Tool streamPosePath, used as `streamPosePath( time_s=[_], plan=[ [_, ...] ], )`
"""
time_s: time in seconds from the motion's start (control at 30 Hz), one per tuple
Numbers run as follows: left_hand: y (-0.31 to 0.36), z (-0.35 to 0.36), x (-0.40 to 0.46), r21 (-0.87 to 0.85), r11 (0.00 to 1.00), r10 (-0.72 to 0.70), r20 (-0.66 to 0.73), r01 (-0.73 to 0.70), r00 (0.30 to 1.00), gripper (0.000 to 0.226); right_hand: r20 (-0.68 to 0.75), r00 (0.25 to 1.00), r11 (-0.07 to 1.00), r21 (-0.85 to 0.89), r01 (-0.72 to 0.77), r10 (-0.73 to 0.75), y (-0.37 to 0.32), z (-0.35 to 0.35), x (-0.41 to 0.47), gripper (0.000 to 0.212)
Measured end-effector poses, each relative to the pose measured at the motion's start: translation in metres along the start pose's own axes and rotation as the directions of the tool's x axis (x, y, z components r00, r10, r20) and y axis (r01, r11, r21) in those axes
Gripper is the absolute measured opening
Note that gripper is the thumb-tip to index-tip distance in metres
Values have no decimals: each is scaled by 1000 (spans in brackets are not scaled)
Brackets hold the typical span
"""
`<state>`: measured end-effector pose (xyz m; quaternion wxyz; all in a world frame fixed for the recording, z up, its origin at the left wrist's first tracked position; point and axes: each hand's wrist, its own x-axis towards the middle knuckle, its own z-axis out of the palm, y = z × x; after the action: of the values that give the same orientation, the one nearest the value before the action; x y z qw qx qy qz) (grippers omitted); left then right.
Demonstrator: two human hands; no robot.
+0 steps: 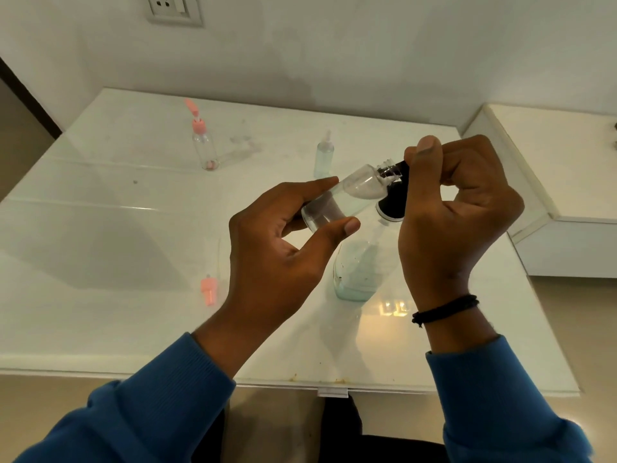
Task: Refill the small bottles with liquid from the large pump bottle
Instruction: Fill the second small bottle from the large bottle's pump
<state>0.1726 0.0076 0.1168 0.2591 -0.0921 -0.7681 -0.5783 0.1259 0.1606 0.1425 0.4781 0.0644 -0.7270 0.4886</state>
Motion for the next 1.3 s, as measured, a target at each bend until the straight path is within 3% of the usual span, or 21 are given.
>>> streamPosePath(
  time_s=[1.3],
  plan=[
    [2,1,-1,-28,1000,-12,3,12,1000,41,-16,999,999,11,30,-30,0,0,4,37]
  ],
)
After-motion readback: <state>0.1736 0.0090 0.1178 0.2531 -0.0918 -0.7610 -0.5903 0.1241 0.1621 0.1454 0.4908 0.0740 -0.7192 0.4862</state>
